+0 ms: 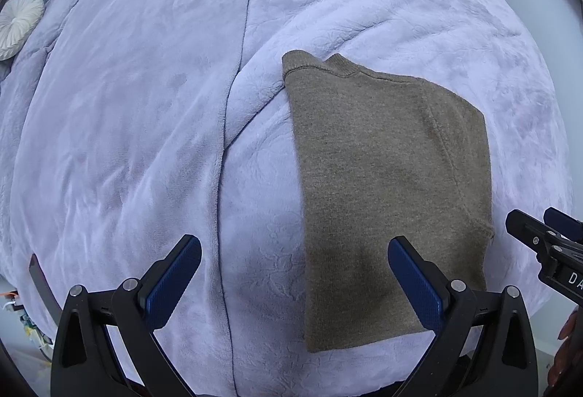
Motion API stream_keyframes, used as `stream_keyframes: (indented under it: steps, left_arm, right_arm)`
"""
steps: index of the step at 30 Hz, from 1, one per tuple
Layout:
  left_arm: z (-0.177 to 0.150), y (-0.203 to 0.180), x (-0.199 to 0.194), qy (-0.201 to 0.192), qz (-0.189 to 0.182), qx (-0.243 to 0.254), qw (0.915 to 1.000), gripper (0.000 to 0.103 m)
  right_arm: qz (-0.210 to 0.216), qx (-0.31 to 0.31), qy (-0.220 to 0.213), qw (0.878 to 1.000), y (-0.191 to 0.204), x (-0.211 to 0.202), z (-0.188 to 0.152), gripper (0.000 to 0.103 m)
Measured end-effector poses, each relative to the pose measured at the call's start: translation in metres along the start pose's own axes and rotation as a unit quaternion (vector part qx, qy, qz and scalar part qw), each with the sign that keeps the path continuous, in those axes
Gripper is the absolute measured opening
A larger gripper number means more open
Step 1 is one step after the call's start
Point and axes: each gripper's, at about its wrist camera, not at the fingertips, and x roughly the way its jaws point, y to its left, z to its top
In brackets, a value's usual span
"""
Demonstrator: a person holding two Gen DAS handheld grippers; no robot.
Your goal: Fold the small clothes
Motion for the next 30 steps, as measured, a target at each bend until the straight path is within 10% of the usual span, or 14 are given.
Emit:
stream_keyframes:
  steps: [30]
  left_arm:
    - [-0.0011,-0.0011,0.0002,0.001,0.002,-0.005,1.0,0.103]
  right_arm:
    - [-0.002,-0.003,0.004,1.0,0.0017,0.0038,-0.0017,0.087]
